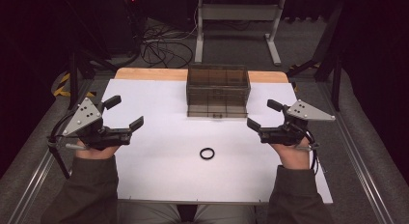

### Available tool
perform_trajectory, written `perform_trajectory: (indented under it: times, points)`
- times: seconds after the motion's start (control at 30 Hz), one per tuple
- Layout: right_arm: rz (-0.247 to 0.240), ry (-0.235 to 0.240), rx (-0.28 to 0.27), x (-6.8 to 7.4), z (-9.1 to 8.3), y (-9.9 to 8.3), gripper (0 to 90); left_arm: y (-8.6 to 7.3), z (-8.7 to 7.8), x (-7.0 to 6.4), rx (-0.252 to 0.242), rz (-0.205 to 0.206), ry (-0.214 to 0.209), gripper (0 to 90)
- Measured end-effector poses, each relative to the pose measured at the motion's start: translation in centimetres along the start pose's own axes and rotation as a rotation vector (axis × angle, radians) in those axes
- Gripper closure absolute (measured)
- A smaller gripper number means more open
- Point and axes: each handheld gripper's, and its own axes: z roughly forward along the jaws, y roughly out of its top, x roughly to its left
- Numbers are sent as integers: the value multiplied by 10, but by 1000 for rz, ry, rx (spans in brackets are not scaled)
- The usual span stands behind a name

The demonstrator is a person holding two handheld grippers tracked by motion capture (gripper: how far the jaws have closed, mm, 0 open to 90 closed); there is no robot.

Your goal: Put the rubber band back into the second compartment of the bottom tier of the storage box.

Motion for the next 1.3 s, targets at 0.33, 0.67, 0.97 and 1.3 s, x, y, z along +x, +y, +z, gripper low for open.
perform_trajectory:
  times: [0.33, 0.67, 0.97, 1.3]
  points:
    - [10, 12, 85, 1, 15, -7, 64, 2, -3, -2, -8, -2, 0, 67]
    - [21, 49, 133, 3, 33, -19, 172, 0, -5, 0, -8, -12, 25, 66]
    - [27, 55, 188, 6, 46, -26, 184, 1, -7, 0, -15, -15, 25, 66]
    - [46, 76, 208, 9, 54, -32, 224, 3, -7, -2, -19, -12, 18, 66]
